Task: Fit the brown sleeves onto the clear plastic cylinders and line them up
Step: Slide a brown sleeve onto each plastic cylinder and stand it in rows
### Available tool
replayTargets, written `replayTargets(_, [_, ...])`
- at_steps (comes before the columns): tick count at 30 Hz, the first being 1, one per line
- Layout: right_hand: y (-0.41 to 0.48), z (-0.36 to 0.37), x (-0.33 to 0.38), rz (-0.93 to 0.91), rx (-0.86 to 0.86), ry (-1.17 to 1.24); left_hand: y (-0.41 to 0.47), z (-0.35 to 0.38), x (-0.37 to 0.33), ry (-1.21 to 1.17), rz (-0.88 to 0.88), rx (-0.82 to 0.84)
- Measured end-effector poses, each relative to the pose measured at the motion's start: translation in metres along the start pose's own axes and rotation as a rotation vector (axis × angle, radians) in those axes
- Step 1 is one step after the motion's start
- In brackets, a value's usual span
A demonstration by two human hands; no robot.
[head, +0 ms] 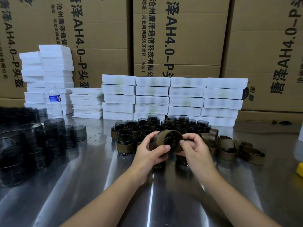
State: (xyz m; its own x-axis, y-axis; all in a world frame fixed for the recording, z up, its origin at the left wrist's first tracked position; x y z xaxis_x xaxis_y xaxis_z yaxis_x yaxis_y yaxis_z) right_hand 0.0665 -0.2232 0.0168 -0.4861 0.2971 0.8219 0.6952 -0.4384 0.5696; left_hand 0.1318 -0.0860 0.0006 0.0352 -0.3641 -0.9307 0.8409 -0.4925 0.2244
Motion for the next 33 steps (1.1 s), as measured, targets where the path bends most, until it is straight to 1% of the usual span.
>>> replayTargets(6, [0.003,0.002,-0.008,0.089,-0.007,0.108,0.001,-0.002,-0.002,0.016,0.011,-0.002])
replayTargets(10, [0.002,0.001,-0.011,0.152,0.018,0.138,0.003,-0.005,0.0,0.017,-0.003,-0.019])
replayTargets(12, [0.003,-0.002,-0.011,0.186,0.043,0.159,0.002,-0.001,0.002,-0.016,-0.043,0.011])
replayTargets(14, [0.004,-0.004,-0.011,0.216,0.071,0.18,0.001,0.004,0.005,-0.08,-0.095,0.08])
replayTargets(17, [0.001,-0.001,-0.013,0.278,0.124,0.132,-0.002,0.012,0.006,-0.125,-0.153,0.187])
replayTargets(20, [-0.006,0.007,-0.018,0.392,0.215,0.107,-0.002,0.011,0.006,-0.148,-0.171,0.198])
replayTargets(23, [-0.011,0.014,-0.015,0.449,0.274,0.211,-0.001,0.007,0.005,-0.149,-0.16,0.185])
replayTargets(27, [-0.01,0.014,-0.014,0.437,0.186,0.201,0.001,0.008,0.006,-0.141,-0.179,0.168])
replayTargets(33, [-0.014,0.019,-0.015,0.485,0.071,0.298,0.004,0.007,0.007,-0.151,-0.189,0.155])
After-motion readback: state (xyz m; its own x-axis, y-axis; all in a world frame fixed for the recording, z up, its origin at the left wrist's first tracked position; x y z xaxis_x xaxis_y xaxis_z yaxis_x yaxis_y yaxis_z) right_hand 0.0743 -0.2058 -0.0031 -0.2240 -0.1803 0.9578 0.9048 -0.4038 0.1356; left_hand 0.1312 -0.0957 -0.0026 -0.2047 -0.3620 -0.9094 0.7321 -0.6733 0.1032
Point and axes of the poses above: each hand's wrist, its own y-axis towards the middle knuckle, its own z-axis out of the palm, x = y × z, the point moved 6 cm from there along y, towards the middle knuckle, and after that the axes turned 6 degrees about -z, right-handed, at the moved point
